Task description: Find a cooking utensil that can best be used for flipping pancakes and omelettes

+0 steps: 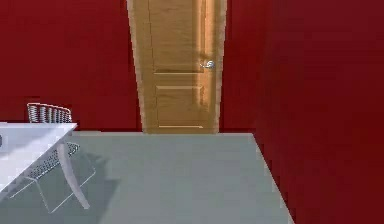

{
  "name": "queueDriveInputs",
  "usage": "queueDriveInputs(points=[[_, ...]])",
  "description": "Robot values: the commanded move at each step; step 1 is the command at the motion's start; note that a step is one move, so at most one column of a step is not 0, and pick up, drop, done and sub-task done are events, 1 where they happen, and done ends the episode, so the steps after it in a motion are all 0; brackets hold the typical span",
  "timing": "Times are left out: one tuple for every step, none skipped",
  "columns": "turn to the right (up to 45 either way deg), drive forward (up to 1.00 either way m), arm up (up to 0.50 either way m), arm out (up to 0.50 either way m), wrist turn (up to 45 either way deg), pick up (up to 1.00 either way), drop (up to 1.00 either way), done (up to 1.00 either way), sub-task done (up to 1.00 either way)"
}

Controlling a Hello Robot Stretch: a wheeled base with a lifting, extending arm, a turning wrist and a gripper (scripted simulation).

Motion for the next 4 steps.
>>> queueDriveInputs(points=[[15.0, 0.00, 0.00, 0.00, 0.0, 0.00, 0.00, 0.00, 0.00], [0.0, 0.05, 0.00, 0.00, 0.0, 0.00, 0.00, 0.00, 0.00], [-30.0, 0.00, 0.00, 0.00, 0.0, 0.00, 0.00, 0.00, 0.00], [0.0, 1.00, 0.00, 0.00, 0.0, 0.00, 0.00, 0.00, 0.00]])
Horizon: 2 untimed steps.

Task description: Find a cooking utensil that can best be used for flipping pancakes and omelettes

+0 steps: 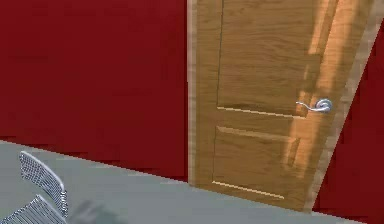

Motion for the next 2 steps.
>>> queueDriveInputs(points=[[-6.0, 0.00, 0.00, 0.00, 0.0, 0.00, 0.00, 0.00, 0.00], [0.0, 0.45, 0.00, 0.00, 0.0, 0.00, 0.00, 0.00, 0.00]])
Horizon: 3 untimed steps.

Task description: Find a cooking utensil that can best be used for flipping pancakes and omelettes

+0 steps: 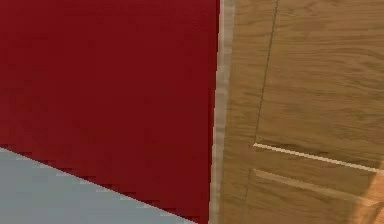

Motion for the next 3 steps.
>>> queueDriveInputs(points=[[-15.0, 0.00, 0.00, 0.00, 0.0, 0.00, 0.00, 0.00, 0.00], [0.0, 0.45, 0.00, 0.00, 0.0, 0.00, 0.00, 0.00, 0.00], [-24.0, 0.00, 0.00, 0.00, 0.0, 0.00, 0.00, 0.00, 0.00]])
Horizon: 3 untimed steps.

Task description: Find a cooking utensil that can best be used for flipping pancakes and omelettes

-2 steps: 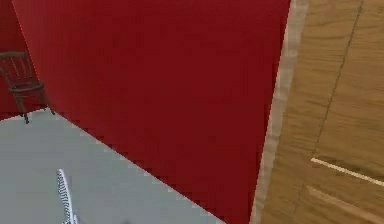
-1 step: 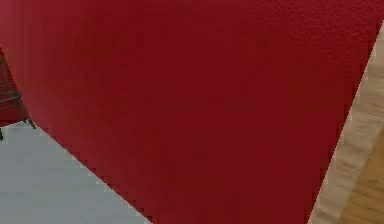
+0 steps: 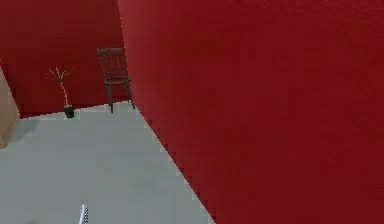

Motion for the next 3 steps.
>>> queueDriveInputs(points=[[0.0, 0.80, 0.00, 0.00, 0.0, 0.00, 0.00, 0.00, 0.00], [-45.0, 0.00, 0.00, 0.00, 0.0, 0.00, 0.00, 0.00, 0.00], [-24.0, 0.00, 0.00, 0.00, 0.0, 0.00, 0.00, 0.00, 0.00]])
